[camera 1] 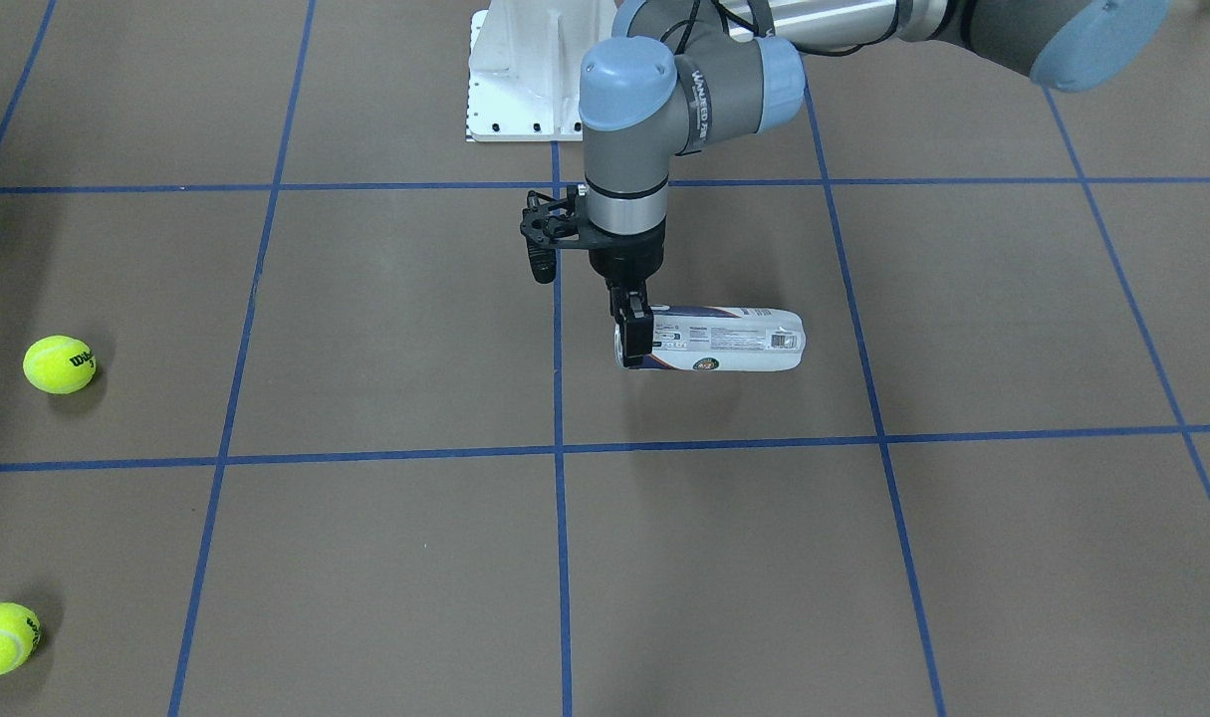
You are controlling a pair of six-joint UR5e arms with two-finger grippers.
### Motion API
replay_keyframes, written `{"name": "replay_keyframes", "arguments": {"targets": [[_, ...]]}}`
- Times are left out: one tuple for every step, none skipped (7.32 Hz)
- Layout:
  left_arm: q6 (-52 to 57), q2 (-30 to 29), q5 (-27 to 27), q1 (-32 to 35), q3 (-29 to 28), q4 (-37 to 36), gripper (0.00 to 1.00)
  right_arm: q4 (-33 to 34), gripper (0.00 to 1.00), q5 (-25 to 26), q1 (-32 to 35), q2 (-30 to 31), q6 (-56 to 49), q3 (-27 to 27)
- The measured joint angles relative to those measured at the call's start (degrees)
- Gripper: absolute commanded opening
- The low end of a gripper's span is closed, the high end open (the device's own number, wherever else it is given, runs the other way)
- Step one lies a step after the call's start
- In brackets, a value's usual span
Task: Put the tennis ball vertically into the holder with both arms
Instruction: 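Lift the can with the left gripper and rotate it upright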
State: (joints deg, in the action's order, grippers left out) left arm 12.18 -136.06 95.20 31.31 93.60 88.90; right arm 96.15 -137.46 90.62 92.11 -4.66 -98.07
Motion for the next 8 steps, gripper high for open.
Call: {"name": "replay_keyframes", "arguments": {"targets": [[-4.27, 0.13, -0.01, 0.54, 2.43, 2.44, 0.60, 0.00, 0.99, -0.02, 0.01, 0.00, 0.00, -0.23], [-10.31, 0.46, -0.03, 1.11, 4.05, 8.05, 0.60, 0.00, 0.99, -0.06, 0.05, 0.00, 0.00, -0.37], [-17.06, 0.97, -0.13, 1.65, 4.75, 15.51, 0.60, -0.02, 0.99, -0.06, 0.07, -0.02, 0.00, -0.41], [-23.82, 2.27, -0.98, 1.99, 5.04, 24.64, 0.60, -0.06, 0.99, -0.03, 0.08, -0.08, 0.00, -0.44], [-29.50, 4.72, -2.99, 2.12, 5.07, 35.86, 0.58, -0.07, 0.99, -0.01, 0.08, -0.13, 0.00, -0.48], [-34.00, 8.10, -5.16, 2.14, 4.91, 48.48, 0.58, -0.07, 0.99, -0.01, 0.09, -0.14, 0.00, -0.67], [-36.54, 11.86, -6.67, 2.17, 4.65, 59.76, 0.57, -0.03, 0.99, 0.00, 0.09, -0.12, 0.02, -0.95], [-37.63, 15.61, -7.54, 2.05, 3.86, 69.61, 0.57, -0.03, 0.99, 0.00, 0.09, -0.10, 0.04, -1.08]]}}
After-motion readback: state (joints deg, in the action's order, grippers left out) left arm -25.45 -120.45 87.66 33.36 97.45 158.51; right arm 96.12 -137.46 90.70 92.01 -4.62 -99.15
